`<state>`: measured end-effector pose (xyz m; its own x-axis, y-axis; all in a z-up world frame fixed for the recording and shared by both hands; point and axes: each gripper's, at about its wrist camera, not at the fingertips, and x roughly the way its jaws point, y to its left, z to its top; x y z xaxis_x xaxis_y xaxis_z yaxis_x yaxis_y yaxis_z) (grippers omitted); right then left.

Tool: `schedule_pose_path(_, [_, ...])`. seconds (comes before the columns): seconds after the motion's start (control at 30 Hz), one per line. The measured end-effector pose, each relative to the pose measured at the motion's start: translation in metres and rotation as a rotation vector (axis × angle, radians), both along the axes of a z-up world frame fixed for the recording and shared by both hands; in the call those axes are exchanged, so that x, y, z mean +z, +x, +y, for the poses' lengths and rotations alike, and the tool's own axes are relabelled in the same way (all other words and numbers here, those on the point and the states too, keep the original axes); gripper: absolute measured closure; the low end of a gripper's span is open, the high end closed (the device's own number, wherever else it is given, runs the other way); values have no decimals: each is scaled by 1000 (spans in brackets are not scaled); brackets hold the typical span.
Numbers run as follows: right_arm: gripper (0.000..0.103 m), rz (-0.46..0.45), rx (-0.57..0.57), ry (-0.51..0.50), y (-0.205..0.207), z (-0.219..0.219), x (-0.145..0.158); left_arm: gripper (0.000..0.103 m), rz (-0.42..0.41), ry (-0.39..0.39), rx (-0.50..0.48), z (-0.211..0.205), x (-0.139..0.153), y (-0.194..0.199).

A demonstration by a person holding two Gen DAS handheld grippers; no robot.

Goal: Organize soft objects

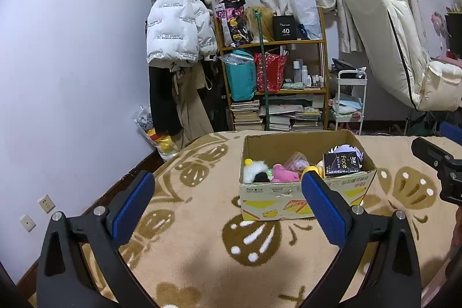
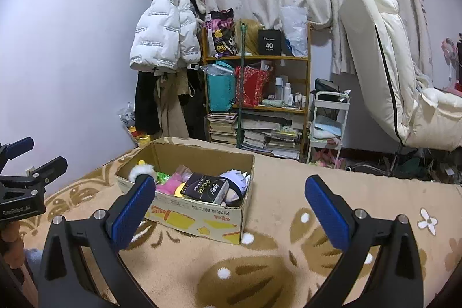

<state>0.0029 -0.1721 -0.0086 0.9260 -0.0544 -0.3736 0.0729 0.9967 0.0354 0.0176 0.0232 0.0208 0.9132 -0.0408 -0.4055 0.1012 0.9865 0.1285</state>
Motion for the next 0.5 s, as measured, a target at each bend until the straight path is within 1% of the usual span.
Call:
schedule_pose_path(0.2, [0, 12, -10, 12, 3, -4, -4, 2, 16, -30, -1, 4, -2, 4])
schedule_pose_path(0.5, [0, 13, -12, 18, 3, -7, -5, 2, 25, -20, -11, 0, -4, 7])
